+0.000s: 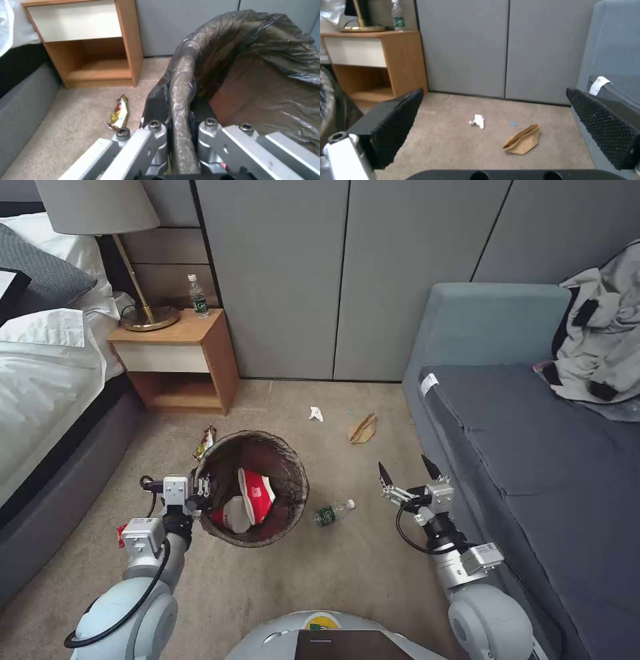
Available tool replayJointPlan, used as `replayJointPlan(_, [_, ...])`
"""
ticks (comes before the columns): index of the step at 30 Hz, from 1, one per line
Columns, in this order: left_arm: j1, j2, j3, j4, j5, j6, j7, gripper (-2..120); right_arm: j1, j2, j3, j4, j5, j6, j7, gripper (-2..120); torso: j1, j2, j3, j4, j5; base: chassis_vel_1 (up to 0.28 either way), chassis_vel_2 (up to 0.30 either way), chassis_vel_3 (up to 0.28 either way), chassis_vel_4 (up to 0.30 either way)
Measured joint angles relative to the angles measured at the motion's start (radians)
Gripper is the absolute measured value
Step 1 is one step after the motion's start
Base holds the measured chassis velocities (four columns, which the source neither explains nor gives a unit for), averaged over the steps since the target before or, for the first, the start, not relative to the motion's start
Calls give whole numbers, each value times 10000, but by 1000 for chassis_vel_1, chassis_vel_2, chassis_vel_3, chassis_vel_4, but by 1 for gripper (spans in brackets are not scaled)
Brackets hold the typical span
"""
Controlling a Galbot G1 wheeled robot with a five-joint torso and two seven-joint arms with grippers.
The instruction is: Pick up the trash bin, then pick up the garbage from the floor and place it into the trash bin.
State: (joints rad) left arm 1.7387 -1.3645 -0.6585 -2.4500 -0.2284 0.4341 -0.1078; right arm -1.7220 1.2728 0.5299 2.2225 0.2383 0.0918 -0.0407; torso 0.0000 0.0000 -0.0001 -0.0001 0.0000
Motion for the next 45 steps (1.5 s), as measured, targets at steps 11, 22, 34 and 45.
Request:
replayJointPlan(11, [-2, 58, -299, -2, -229, -9, 59, 5, 1006, -1528, -127, -817, 694, -571, -446, 100, 0, 0, 0, 1, 1, 2, -5, -4, 1])
replayJointPlan(22, [-70, 85, -267, -2, -244, -13, 65, 5, 2255, -3294, -924, -2034, 1538, -991, -1488, 100, 0, 0, 1, 1, 1, 0, 0, 0, 0])
replayJointPlan(34, [-270, 263, -2, 93, -260, 80, 53, 5, 3280, -4465, -1895, -3549, 1835, -1329, -2930, 100, 0, 0, 1, -3, 0, 0, 0, 0, 0])
replayJointPlan(45, [-294, 212, 38, 100, -232, 108, 51, 5, 4370, -4825, -3109, -4627, 1809, -1821, -4013, 100, 0, 0, 1, 0, 1, 0, 0, 0, 0])
